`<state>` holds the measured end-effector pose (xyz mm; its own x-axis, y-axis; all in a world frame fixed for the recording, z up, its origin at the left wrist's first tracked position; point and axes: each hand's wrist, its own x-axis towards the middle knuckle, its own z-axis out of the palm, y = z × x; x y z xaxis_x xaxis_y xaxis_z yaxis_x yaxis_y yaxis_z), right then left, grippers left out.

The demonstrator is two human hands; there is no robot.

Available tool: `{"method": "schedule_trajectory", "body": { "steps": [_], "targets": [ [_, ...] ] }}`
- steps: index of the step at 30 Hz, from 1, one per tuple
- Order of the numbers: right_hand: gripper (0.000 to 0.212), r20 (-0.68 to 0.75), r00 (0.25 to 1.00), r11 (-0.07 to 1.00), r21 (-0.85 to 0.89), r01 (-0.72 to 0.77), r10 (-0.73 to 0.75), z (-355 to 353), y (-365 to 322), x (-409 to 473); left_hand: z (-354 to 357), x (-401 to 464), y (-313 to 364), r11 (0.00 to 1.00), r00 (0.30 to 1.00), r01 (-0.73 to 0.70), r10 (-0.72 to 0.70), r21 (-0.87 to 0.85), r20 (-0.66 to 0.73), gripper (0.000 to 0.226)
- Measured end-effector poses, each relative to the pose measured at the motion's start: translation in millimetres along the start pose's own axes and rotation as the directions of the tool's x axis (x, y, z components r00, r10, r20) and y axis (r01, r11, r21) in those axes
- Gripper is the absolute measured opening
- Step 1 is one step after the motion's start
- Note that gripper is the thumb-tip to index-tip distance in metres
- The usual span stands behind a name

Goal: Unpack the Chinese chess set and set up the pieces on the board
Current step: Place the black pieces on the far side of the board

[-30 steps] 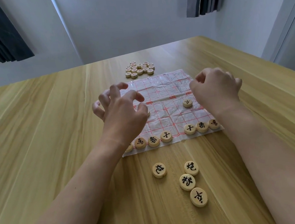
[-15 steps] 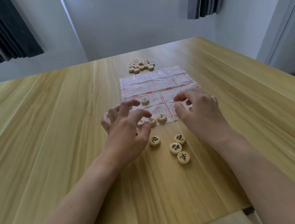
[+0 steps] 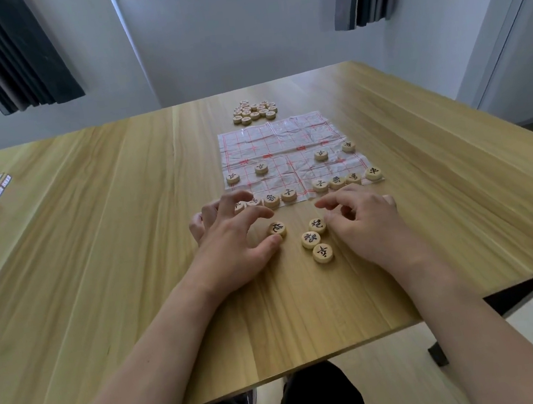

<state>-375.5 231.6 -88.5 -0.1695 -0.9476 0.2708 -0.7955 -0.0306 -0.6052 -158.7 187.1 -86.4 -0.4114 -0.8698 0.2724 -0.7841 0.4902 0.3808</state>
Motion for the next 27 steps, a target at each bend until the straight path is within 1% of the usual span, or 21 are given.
{"method": "schedule_trajectory", "body": {
  "steps": [6, 13, 17, 19, 23, 27],
  "targets": [
    [0.022, 0.083, 0.996, 0.997, -0.079, 0.027, -0.021, -1.7, -1.7, 1.4, -0.4, 0.8, -1.0, 1.0, 1.0, -0.002, 0.002, -0.004, -0.007, 0.028],
    [0.016, 0.083, 0.996, 0.994, -0.093, 0.049, -0.042, -1.2, -0.3, 2.1, 0.2, 0.9, -1.9, 1.0, 1.0, 0.0, 0.0, -0.03, -0.01, 0.021],
    [0.02, 0.076, 0.996, 0.993, -0.101, 0.055, -0.048, 0.0, -0.6, 2.6, 1.9, 0.9, -2.6, 1.0, 1.0, 0.0, -0.001, -0.03, -0.022, 0.022],
    [0.021, 0.072, 0.996, 0.994, -0.1, 0.054, -0.047, 0.2, -0.6, 2.9, 2.3, 1.2, -1.6, 0.999, 0.999, 0.011, -0.013, -0.036, -0.051, 0.023],
    [0.025, 0.085, 0.996, 0.995, -0.094, 0.045, -0.038, -0.5, -0.8, 3.0, 1.1, 2.9, -2.7, 0.997, 0.984, 0.065, -0.072, -0.05, -0.162, 0.021],
    [0.03, 0.075, 0.997, 0.994, -0.099, 0.037, -0.03, -1.6, -1.0, 1.6, -4.3, 16.0, -1.0, 0.989, 0.948, 0.146, -0.137, 0.013, -0.287, 0.026]
  ]
}}
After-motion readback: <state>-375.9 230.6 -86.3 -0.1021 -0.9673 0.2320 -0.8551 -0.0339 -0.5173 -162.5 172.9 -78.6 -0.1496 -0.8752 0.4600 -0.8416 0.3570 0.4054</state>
